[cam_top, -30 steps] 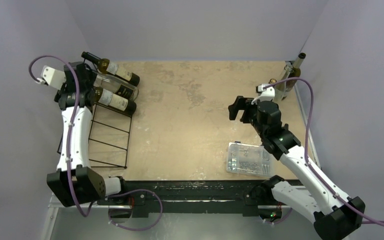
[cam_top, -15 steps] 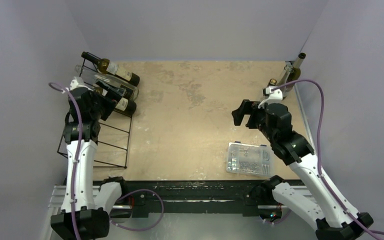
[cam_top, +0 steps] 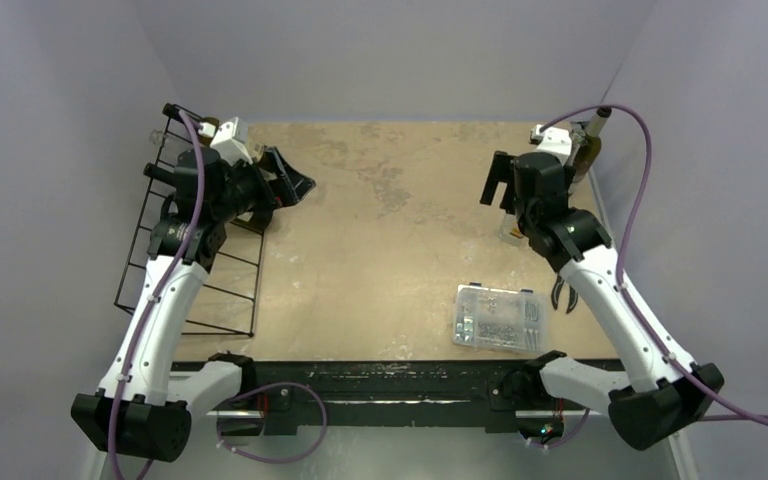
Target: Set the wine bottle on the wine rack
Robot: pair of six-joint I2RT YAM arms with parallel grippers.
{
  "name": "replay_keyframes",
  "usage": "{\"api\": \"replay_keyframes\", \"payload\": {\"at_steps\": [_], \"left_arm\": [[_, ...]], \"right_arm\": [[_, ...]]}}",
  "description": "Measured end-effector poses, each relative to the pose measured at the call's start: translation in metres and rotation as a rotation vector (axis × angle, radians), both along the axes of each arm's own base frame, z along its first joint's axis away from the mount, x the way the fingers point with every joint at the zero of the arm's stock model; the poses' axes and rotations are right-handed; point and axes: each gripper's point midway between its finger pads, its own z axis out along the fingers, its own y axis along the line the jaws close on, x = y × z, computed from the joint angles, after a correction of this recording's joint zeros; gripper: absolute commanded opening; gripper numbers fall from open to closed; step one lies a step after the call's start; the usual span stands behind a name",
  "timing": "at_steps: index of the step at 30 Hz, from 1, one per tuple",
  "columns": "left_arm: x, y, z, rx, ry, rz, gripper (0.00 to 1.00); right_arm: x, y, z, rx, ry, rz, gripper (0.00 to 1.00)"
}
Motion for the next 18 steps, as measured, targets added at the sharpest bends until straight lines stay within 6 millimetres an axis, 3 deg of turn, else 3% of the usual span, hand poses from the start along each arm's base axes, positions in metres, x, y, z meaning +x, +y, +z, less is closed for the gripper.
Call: {"api": "replay_keyframes", "payload": {"at_steps": [4, 7, 13, 18], "left_arm": [[-0.005, -0.004, -0.001, 0.070, -0.051, -0.044, 0.95], [-0.010, -0.002, -0.014, 0.085, -0.053, -0.046, 0.94], [-0.016, -0.006, -0.033, 0.069, -0.006, -0.059, 0.94], [-0.022, -0.010, -0.028, 0.053, -0.026, -0.068, 0.94]], "right_arm": [[0.029, -0.037, -0.004, -0.031, 0.040, -0.136, 0.99], [0.041, -0.068, -0.012, -0.034, 0.077, -0.225, 0.99], [0.054, -0.070, -0.010, -0.032, 0.082, -0.244, 0.97], [0.058, -0.077, -0.009, -0.057, 0.076, -0.288, 0.96]]}}
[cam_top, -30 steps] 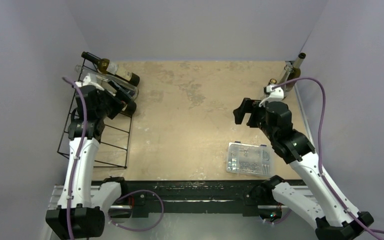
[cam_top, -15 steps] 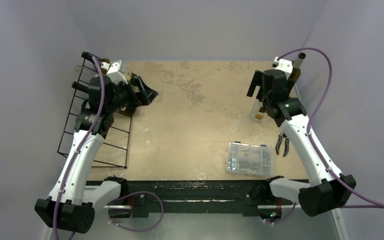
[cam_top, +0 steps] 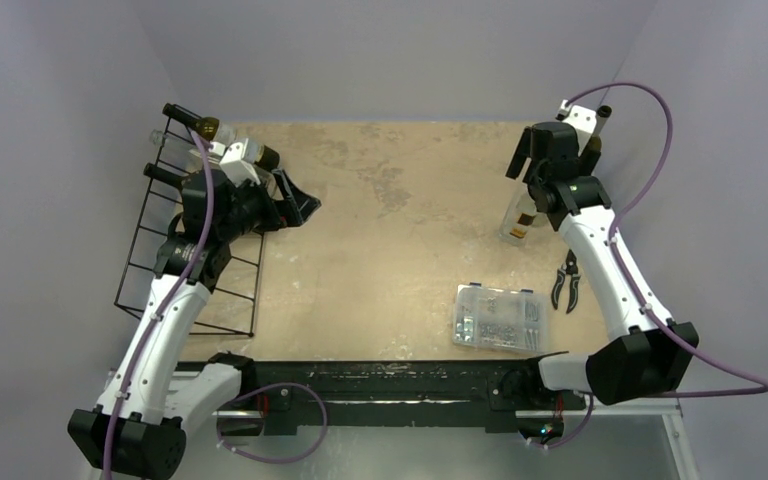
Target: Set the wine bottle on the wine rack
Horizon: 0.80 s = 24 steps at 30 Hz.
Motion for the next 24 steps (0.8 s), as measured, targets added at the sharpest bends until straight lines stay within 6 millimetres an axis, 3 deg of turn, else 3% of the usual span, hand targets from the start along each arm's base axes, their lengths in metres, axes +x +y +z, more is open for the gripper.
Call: {"api": "replay_keyframes", "payload": {"at_steps": [13, 24], "left_arm": [[-0.009, -0.015, 0.007, -0.036, -0.007, -0.055, 0.94], [-0.013, -0.018, 0.009, -0.036, -0.013, -0.068, 0.94]], "right_arm": [[0.017, -0.008, 0.020, -0.061, -0.093, -0.017, 0.81], [0.037, -0.004, -0.011, -0.094, -0.017, -0.001, 0.72]]}}
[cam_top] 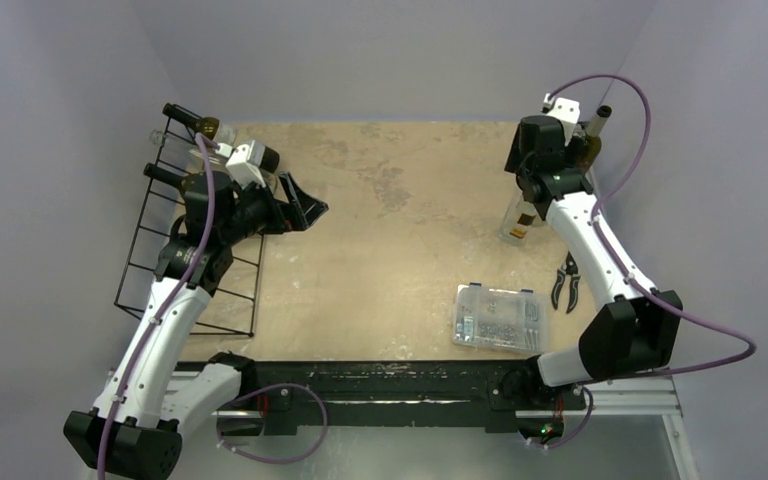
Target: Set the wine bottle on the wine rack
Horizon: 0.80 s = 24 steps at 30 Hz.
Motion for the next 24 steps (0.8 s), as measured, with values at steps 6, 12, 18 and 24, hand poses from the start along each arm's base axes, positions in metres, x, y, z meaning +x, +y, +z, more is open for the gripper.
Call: {"api": "replay_keyframes", "payload": {"at_steps": [6, 12, 18, 24], "left_arm": [[-0.001, -0.002, 0.000, 0.005, -0.004, -0.010, 0.94], [-0.002, -0.002, 0.000, 0.006, -0.002, -0.011, 0.94], [-0.002, -0.002, -0.002, 0.007, 0.005, -0.011, 0.94], [0.000, -0.003, -0.006, 0.009, 0.018, -0.013, 0.94]], "right_arm": [[0.005, 0.000, -0.007, -0.016, 0.018, 0.007, 0.53], [0.004, -0.001, -0.014, -0.037, 0.035, 0.015, 0.35], [0.004, 0.005, -0.015, -0.016, 0.025, 0.049, 0.22], [0.000, 0.010, -0.015, 0.001, 0.033, 0.089, 0.14]]}}
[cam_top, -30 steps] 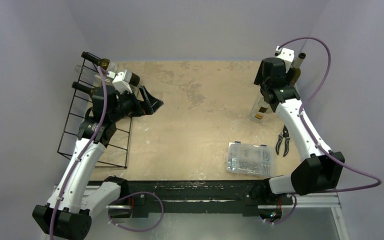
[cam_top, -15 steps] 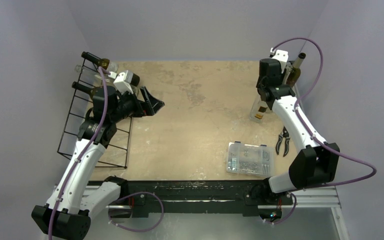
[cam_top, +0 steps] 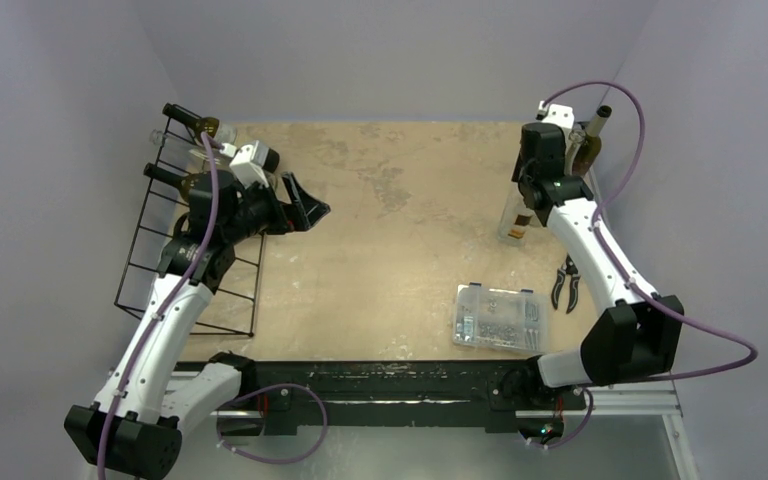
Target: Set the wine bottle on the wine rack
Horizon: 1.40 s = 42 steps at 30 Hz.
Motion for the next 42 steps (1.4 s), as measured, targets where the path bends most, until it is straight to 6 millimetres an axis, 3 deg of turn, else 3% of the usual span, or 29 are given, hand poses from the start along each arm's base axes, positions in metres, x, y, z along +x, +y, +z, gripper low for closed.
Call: {"api": "replay_keyframes", "payload": {"at_steps": [4, 6, 16, 27, 31, 42], "left_arm": [[0.001, -0.002, -0.002, -0.002, 0.006, -0.007, 0.94], [0.002, -0.003, -0.002, -0.004, 0.004, -0.013, 0.94], [0.004, -0.011, -0.009, -0.022, -0.006, -0.058, 0.93], [0.005, -0.022, -0.008, -0.013, -0.082, -0.130, 0.94], [-0.005, -0.038, -0.011, 0.007, -0.117, -0.202, 0.95], [-0.055, -0.081, -0.012, 0.011, -0.169, -0.378, 0.94]], "right_arm": [[-0.008, 0.008, 0.000, 0.028, 0.016, 0.051, 0.10], [-0.014, 0.012, 0.000, 0.041, 0.025, 0.079, 0.00], [-0.033, 0.041, 0.009, 0.117, 0.046, 0.251, 0.00], [-0.057, 0.099, 0.036, 0.296, -0.001, 0.530, 0.00], [-0.067, 0.117, 0.039, 0.371, -0.011, 0.606, 0.00], [-0.103, 0.160, 0.038, 0.618, -0.026, 0.776, 0.00]]}}
